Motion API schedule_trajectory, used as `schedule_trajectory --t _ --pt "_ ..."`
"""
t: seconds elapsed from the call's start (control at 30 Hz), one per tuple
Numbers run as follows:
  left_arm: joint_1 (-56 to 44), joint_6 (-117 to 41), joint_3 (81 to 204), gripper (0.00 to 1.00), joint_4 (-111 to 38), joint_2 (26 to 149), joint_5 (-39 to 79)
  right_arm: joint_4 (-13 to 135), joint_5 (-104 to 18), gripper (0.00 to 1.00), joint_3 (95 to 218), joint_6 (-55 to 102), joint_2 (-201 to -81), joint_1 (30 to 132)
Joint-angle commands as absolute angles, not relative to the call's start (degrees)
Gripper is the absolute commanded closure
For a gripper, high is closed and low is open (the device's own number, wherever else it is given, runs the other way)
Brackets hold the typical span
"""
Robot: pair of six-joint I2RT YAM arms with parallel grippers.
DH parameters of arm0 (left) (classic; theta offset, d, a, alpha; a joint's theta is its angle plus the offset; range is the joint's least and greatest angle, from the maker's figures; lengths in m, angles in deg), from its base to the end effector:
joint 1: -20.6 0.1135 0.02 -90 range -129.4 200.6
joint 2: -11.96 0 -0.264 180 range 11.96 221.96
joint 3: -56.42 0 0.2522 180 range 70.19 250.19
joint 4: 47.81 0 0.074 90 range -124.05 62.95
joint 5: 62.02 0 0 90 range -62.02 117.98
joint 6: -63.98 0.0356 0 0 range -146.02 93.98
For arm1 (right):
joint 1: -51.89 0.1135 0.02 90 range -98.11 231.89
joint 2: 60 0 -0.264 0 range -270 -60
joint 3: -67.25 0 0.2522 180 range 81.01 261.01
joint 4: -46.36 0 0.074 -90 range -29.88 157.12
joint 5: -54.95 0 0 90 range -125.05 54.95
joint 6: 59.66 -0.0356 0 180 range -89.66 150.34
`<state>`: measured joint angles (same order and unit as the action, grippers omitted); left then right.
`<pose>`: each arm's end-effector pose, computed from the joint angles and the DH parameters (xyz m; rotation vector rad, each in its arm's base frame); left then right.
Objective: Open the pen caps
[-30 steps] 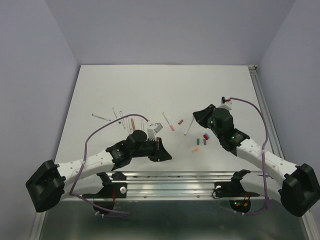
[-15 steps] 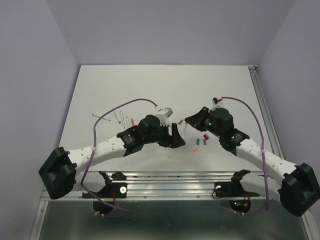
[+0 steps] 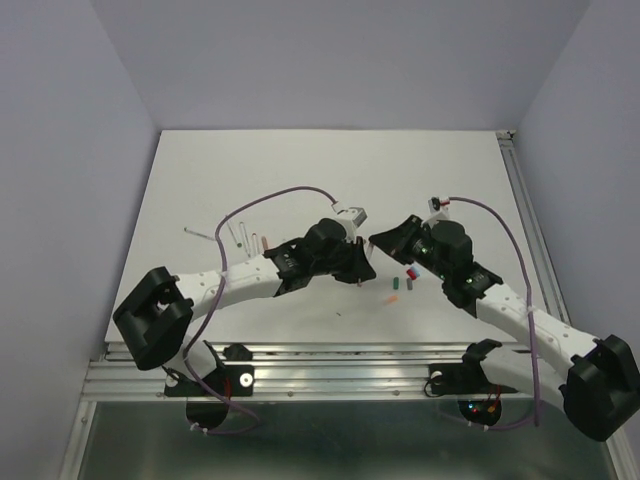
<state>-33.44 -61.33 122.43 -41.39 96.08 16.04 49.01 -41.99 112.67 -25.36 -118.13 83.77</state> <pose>0.1888 -0.2728 0.2525 0.5034 2.1446 -1.1569 0.1948 0.1262 0.2533 0.3231 1.9808 1.1454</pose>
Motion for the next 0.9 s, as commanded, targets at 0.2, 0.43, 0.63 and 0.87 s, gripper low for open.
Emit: schedule_trajectory --t 0.2,0.43,0.63,0.87 --pt "-38.89 -68.9 113.97 1.0 -49.08 90.02 16.29 50.1 -16.18 0.99 118.78 -21.52 -120.72 82.22" --pt "-46.98 -75.85 104.48 1.0 -52.16 81.94 19.02 47.82 -19.05 0.99 123.37 -21.16 -128.73 76.94" --pt "-48.13 -79.54 100.68 1.0 -49.54 78.76 21.9 48.08 -24.4 0.99 124.43 -18.98 -129.96 74.48" --pt "-42.87 -77.36 113.32 1.0 -21.52 84.11 38.16 58.7 -30.39 0.99 117.5 -10.71 -128.73 74.48"
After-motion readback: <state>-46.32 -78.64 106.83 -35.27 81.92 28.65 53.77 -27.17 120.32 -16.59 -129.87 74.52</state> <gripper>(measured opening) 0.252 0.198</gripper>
